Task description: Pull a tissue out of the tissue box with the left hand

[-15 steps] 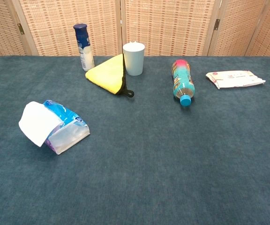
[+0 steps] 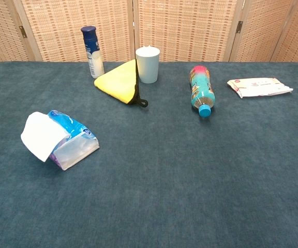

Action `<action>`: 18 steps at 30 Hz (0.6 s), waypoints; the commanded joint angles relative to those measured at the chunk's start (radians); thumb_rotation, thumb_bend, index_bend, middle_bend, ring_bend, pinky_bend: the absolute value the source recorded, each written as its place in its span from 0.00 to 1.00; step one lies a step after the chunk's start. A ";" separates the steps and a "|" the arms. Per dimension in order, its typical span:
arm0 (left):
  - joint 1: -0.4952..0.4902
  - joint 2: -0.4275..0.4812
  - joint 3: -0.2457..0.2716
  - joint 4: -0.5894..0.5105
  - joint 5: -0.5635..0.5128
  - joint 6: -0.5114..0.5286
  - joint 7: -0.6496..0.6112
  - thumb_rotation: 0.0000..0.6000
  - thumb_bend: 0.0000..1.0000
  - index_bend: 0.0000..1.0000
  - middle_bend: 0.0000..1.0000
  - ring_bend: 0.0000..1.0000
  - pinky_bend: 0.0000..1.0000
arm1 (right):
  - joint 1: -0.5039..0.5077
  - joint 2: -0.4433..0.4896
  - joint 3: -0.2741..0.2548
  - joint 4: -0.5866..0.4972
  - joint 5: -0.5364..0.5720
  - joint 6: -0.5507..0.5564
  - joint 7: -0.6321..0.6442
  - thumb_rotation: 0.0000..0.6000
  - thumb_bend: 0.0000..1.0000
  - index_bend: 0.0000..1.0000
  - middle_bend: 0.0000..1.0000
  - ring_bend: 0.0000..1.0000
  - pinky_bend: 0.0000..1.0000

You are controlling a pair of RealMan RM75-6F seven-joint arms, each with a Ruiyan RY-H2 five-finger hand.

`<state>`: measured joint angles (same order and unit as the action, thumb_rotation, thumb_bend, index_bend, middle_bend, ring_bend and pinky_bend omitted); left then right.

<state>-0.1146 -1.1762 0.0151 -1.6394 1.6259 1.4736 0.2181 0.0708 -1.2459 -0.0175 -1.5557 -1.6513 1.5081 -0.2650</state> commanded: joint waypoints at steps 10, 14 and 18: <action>-0.014 -0.012 0.004 0.015 0.012 -0.015 -0.021 1.00 0.18 0.00 0.00 0.00 0.00 | 0.000 0.003 -0.003 -0.007 -0.008 0.000 0.000 1.00 0.00 0.00 0.00 0.00 0.00; -0.035 -0.026 0.001 0.023 0.029 -0.029 -0.063 1.00 0.19 0.00 0.00 0.00 0.00 | -0.001 0.007 -0.004 -0.008 -0.015 0.005 0.007 1.00 0.00 0.00 0.00 0.00 0.00; -0.070 -0.055 -0.020 0.040 0.054 -0.037 -0.071 1.00 0.22 0.00 0.00 0.00 0.00 | 0.002 0.009 -0.003 -0.008 -0.011 -0.003 0.015 1.00 0.00 0.00 0.00 0.00 0.00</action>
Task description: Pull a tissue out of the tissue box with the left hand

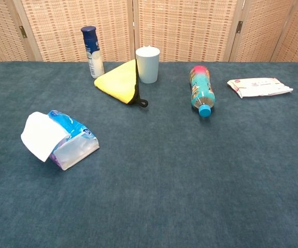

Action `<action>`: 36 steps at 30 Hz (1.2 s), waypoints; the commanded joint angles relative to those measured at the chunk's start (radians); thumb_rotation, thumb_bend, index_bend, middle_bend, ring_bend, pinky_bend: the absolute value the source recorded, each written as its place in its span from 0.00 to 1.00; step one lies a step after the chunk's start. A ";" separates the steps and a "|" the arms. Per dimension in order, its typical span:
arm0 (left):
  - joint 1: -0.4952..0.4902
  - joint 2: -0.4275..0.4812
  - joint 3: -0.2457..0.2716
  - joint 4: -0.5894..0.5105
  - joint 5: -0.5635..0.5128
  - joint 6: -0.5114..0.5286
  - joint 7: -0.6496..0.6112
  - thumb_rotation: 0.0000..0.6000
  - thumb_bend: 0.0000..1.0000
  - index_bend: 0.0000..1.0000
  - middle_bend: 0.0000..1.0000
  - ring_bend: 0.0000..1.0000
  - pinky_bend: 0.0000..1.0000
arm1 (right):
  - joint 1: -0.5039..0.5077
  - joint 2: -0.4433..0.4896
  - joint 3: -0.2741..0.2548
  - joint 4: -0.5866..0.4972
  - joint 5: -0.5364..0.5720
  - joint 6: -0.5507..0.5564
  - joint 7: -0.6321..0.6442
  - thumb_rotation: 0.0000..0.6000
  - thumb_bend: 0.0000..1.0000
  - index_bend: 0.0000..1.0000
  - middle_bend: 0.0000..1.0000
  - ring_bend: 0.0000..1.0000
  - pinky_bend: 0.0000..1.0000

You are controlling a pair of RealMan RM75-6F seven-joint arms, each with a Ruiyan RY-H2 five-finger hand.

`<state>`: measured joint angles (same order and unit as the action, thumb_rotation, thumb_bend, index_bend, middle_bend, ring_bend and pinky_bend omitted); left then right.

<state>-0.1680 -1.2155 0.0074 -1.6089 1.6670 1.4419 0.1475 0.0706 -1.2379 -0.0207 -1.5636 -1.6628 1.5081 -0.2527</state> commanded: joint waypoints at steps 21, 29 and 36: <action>-0.126 -0.222 -0.047 0.147 -0.079 -0.158 0.042 1.00 0.25 0.06 0.00 0.00 0.03 | 0.014 0.018 0.005 -0.014 0.003 -0.019 0.039 1.00 0.00 0.00 0.00 0.00 0.00; -0.139 -0.264 -0.044 0.175 -0.087 -0.158 0.007 1.00 0.25 0.07 0.00 0.00 0.03 | 0.011 0.027 -0.003 -0.026 -0.015 -0.008 0.052 1.00 0.00 0.00 0.00 0.00 0.00; -0.169 -0.292 -0.046 0.183 -0.111 -0.204 0.002 1.00 0.29 0.08 0.00 0.00 0.03 | 0.011 0.032 -0.002 -0.031 -0.016 -0.006 0.061 1.00 0.00 0.00 0.00 0.00 0.00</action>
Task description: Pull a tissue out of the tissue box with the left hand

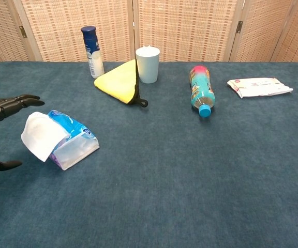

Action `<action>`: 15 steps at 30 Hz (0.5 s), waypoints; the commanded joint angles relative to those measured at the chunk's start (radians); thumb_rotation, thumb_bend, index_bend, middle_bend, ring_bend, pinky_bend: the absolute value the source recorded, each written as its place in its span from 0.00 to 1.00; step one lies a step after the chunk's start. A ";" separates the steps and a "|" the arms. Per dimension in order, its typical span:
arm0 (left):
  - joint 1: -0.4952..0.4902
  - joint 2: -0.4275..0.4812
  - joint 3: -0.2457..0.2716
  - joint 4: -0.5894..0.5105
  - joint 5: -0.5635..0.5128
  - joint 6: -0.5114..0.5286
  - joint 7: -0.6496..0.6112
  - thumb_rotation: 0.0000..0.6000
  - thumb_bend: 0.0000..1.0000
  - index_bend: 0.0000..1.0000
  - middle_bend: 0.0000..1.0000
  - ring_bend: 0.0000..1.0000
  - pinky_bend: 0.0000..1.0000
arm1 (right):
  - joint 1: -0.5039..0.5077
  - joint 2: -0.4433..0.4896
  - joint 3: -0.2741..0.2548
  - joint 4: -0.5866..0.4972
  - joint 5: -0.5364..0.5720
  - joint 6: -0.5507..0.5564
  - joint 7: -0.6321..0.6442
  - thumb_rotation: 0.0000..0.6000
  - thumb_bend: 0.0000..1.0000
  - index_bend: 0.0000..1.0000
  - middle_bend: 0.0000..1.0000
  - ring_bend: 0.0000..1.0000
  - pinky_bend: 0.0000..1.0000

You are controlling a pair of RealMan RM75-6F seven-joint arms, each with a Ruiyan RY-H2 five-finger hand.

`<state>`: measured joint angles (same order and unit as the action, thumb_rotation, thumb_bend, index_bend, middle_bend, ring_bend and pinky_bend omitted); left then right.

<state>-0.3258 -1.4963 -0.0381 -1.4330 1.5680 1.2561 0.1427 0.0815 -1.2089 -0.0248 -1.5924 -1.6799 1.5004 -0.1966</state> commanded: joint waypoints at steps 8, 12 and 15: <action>-0.030 -0.074 0.007 0.075 -0.028 -0.045 -0.009 1.00 0.29 0.10 0.00 0.00 0.04 | 0.002 0.010 0.006 -0.003 0.007 -0.001 0.015 1.00 0.00 0.00 0.00 0.00 0.00; -0.039 -0.113 0.008 0.120 -0.008 -0.026 -0.048 1.00 0.36 0.19 0.00 0.00 0.06 | 0.003 0.010 0.007 -0.004 0.011 -0.004 0.015 1.00 0.00 0.00 0.00 0.00 0.00; -0.042 -0.135 0.007 0.147 -0.002 -0.011 -0.069 1.00 0.43 0.27 0.00 0.00 0.07 | 0.003 0.010 0.008 -0.004 0.013 -0.006 0.015 1.00 0.00 0.00 0.00 0.00 0.00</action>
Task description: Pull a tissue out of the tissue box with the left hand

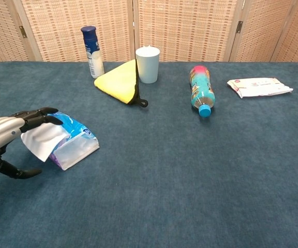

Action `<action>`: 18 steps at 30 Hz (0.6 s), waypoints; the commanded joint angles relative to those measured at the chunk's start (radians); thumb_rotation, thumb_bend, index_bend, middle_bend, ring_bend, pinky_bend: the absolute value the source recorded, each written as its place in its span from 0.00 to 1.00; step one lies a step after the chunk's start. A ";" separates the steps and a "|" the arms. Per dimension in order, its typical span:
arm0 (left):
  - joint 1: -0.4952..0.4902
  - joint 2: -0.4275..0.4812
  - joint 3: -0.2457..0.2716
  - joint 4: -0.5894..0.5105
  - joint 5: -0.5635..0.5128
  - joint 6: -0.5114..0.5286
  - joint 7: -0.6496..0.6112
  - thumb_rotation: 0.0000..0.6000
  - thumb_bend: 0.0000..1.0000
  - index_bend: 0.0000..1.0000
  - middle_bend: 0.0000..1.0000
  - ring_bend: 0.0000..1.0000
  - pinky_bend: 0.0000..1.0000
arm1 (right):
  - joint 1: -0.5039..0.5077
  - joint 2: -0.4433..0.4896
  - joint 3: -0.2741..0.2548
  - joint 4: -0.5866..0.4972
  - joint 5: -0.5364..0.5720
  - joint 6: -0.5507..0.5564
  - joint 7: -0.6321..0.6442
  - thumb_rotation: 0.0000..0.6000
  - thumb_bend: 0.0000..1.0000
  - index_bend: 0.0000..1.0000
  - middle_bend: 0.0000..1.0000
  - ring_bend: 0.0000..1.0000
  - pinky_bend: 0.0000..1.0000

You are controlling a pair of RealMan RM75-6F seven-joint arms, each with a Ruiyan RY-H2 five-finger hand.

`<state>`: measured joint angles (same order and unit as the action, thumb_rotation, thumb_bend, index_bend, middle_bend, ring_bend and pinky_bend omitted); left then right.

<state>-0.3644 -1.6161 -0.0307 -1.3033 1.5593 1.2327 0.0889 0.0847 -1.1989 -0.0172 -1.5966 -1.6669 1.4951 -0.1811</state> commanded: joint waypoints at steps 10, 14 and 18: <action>-0.005 -0.048 -0.020 0.071 0.022 0.086 -0.056 1.00 0.56 0.37 0.00 0.00 0.11 | 0.003 -0.004 -0.005 0.001 0.001 -0.014 -0.009 1.00 0.00 0.00 0.00 0.00 0.00; -0.009 -0.036 -0.026 0.061 0.016 0.088 -0.051 1.00 0.59 0.39 0.00 0.00 0.12 | 0.004 -0.003 -0.006 -0.002 0.002 -0.017 -0.011 1.00 0.00 0.00 0.00 0.00 0.00; -0.008 -0.031 -0.023 0.054 0.017 0.098 -0.051 1.00 0.63 0.45 0.00 0.00 0.13 | 0.004 -0.003 -0.007 -0.003 0.000 -0.018 -0.011 1.00 0.00 0.00 0.00 0.00 0.00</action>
<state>-0.3729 -1.6476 -0.0547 -1.2487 1.5749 1.3273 0.0388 0.0887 -1.2019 -0.0246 -1.6000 -1.6666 1.4776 -0.1924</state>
